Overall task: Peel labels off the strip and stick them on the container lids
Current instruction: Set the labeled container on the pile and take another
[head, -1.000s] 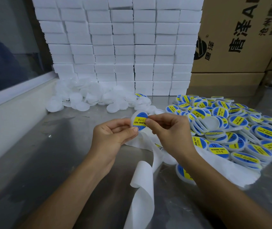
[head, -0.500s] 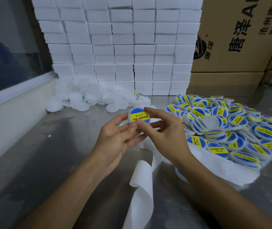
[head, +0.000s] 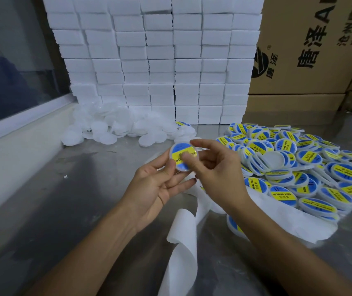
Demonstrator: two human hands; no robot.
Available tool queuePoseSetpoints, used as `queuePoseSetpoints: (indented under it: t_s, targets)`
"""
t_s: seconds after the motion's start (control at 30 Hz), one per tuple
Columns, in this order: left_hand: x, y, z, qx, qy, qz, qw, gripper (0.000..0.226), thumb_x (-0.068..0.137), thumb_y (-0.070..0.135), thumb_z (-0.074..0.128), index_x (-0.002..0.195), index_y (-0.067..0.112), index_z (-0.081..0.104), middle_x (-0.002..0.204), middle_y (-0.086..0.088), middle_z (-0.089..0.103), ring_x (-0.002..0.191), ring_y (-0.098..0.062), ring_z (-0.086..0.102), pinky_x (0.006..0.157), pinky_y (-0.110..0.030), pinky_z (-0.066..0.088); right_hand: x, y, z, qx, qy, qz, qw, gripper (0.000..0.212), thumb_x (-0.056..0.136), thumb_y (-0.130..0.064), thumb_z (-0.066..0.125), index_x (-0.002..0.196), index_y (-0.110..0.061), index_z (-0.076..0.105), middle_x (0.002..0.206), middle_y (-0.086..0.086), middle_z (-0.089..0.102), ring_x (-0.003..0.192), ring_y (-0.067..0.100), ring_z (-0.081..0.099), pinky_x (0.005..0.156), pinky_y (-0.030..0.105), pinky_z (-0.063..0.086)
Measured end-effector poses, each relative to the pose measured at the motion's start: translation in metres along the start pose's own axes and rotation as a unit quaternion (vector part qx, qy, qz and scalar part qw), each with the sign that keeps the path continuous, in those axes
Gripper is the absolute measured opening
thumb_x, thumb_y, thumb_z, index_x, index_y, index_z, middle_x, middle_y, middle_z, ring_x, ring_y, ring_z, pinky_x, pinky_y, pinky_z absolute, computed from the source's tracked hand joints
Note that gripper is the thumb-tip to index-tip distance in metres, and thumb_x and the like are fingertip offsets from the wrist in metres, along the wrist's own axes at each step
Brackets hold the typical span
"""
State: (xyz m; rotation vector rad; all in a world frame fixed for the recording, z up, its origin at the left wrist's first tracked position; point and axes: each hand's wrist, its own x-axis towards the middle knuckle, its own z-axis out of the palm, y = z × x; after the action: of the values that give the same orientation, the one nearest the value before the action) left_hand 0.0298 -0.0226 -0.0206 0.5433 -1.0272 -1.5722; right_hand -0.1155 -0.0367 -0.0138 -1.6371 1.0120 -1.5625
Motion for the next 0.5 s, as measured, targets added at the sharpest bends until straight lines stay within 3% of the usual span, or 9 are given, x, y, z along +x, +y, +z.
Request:
queuePoseSetpoints:
  t_s: [0.1,0.33,0.5]
  targets:
    - [0.0004,0.002,-0.0012,0.004,-0.001,-0.001,1.0,0.036,0.09,0.02,0.05,0.123,0.01,0.061,0.119,-0.017,0.069,0.108,-0.029,0.067,0.078,-0.037,0.058,-0.0022,0.0014,0.003,0.019,-0.028,0.029,0.999,0.051,0.068,-0.025,0.087,0.113,-0.02,0.063,0.082,0.0,0.074,0.059,0.01,0.067,0.057,0.021,0.053]
    - [-0.0012,0.0021,-0.0003,0.031,-0.017,-0.009,0.999,0.032,0.086,0.019,0.055,0.113,0.015,0.071,0.118,-0.014,0.069,0.108,-0.03,0.067,0.075,-0.038,0.059,0.0005,-0.0006,-0.0029,0.064,0.022,0.023,0.997,0.017,0.083,-0.019,0.075,0.095,-0.014,0.065,0.065,0.004,0.073,0.056,0.008,0.067,0.049,0.014,0.046]
    - [-0.0003,0.0008,-0.0006,0.094,0.021,0.037,0.995,0.029,0.082,0.021,0.057,0.103,0.015,0.077,0.105,-0.009,0.074,0.095,-0.018,0.07,0.061,-0.028,0.055,-0.0019,-0.0024,0.0008,0.017,0.021,0.028,0.999,0.023,0.079,-0.028,0.078,0.094,-0.019,0.064,0.065,0.004,0.071,0.055,0.01,0.065,0.051,0.02,0.047]
